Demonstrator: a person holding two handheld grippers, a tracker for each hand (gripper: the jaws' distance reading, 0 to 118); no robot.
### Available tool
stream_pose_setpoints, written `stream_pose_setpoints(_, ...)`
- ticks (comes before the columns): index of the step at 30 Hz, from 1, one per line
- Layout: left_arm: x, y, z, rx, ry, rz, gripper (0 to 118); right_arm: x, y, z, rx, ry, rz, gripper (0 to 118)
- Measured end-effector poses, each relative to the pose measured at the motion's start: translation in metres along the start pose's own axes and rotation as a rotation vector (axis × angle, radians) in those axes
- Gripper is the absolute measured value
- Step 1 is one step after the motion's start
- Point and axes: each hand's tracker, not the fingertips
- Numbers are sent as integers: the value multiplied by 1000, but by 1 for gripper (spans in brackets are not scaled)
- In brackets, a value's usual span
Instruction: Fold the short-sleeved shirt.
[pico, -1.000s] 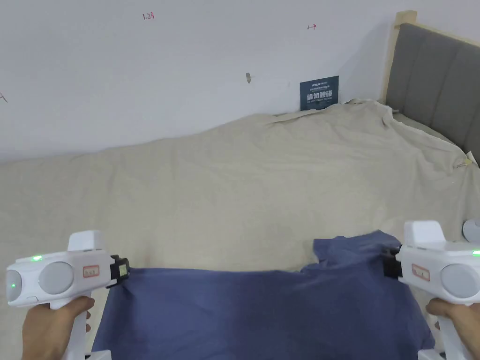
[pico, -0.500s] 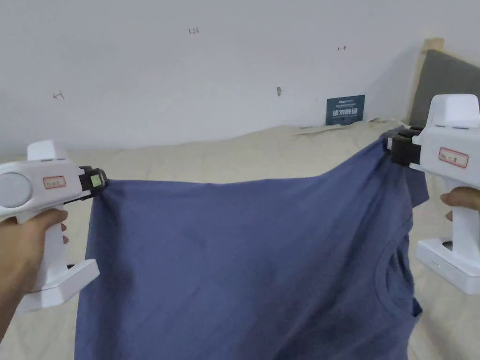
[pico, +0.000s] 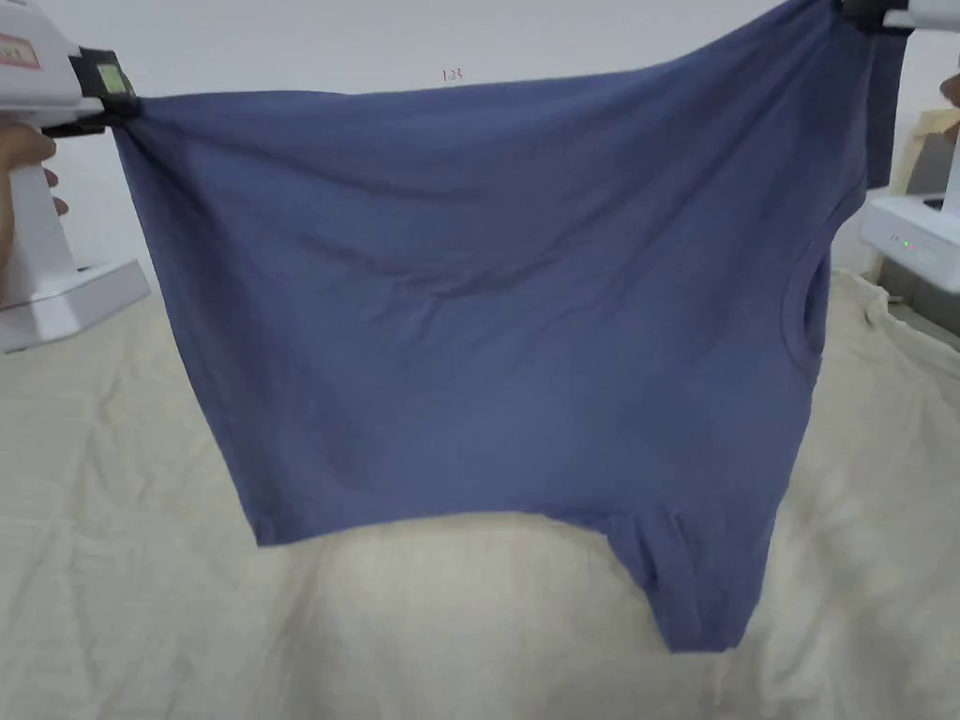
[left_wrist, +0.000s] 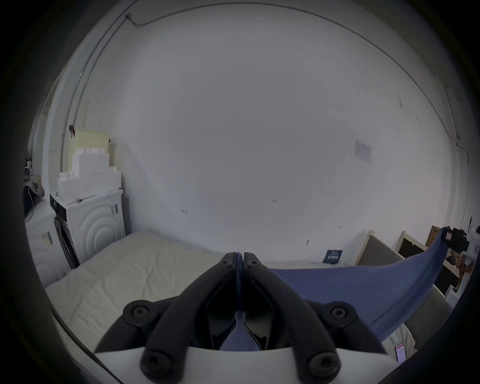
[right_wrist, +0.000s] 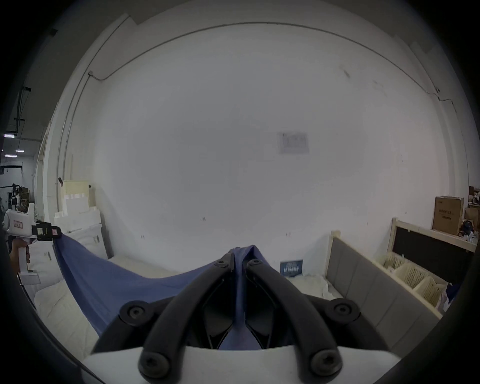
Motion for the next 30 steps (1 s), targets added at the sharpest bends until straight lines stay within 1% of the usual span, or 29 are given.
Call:
stream_pose_setpoints(3,6,16,3,30,-1,-13,0,-3,22,-4,38,-13,-6,2)
stream_pose_setpoints(5,9,20,0,51,-7,-21,0,-6,29,-5,63,-22,9,2)
stream_pose_setpoints(6,9,18,-7,55,-11,-20,0,-6,28,-6,64,-22,14,3)
stream_pose_setpoints(7,11,16,-10,53,-14,-25,0,-8,26,-6,60,8,13,2)
stream_pose_setpoints(10,18,-5,-13,27,-13,-51,0,-5,5,-11,37,1,21,3)
stream_pose_setpoints(15,24,-63,-33,-62,-29,-55,0,4,-63,-21,-75,-16,1,2)
stream_pose_setpoints(18,20,-110,-55,-142,-15,-44,0,7,-115,-27,-165,-33,7,3)
stream_pose_setpoints(20,19,-144,-64,-203,-1,-37,0,13,-152,-30,-221,-26,-22,3)
stream_pose_setpoints(22,10,-173,-75,-250,-5,-39,0,14,-188,-28,-274,-31,-23,3)
stream_pose_setpoints(24,6,-203,-75,-291,-10,-35,0,19,-220,-25,-327,-27,-24,2)
stream_pose_setpoints(30,-20,-290,-60,-417,-11,-24,0,21,-305,13,-464,-1,-75,2)
